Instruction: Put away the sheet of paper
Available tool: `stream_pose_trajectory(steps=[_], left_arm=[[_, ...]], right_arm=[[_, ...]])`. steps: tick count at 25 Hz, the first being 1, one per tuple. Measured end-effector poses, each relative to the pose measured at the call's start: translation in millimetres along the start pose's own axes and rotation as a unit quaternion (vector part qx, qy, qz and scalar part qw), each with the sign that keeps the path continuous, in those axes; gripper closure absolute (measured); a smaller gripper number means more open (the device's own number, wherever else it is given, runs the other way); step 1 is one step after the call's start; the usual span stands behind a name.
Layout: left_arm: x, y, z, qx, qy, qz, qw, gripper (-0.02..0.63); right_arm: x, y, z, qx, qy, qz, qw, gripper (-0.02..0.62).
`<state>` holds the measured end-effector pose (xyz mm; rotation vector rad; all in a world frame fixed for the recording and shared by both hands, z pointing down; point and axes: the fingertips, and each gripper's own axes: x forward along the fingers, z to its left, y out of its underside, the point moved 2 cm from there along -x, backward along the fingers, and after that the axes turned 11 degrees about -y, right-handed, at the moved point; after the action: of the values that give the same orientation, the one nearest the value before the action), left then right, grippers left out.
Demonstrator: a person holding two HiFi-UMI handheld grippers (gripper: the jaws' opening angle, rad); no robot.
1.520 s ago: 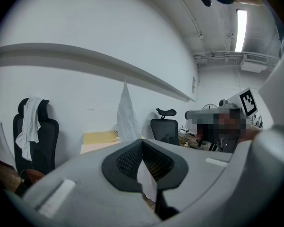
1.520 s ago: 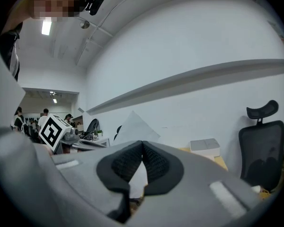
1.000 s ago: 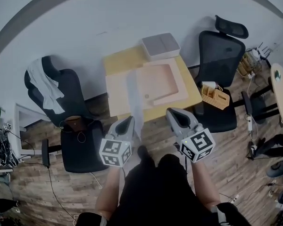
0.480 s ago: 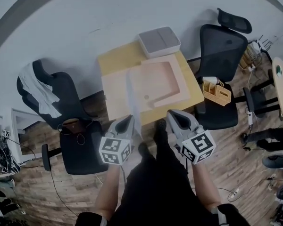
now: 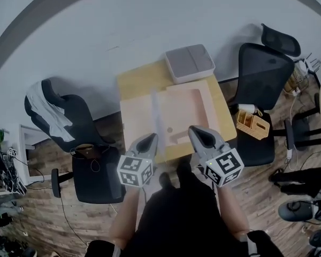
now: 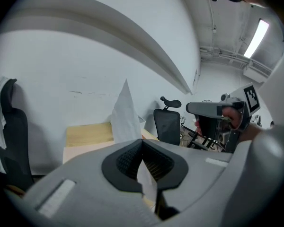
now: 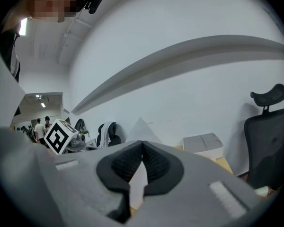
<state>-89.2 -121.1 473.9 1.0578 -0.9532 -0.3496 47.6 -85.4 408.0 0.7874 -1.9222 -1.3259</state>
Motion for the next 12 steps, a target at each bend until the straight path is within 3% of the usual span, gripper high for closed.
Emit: stream_pose_trajectory(steps=[8, 12], left_arm=[[54, -5, 4, -0.041, -0.020, 0.041, 0.9981, 0.597], [76, 12, 15, -0.050, -0.036, 0.078, 0.9950, 0.597]], right_arm=[[28, -19, -67, 0.007, -0.030, 0.000, 1.000, 0.595], [39, -13, -87, 0.013, -0.050, 0.012, 0.999, 0.595]])
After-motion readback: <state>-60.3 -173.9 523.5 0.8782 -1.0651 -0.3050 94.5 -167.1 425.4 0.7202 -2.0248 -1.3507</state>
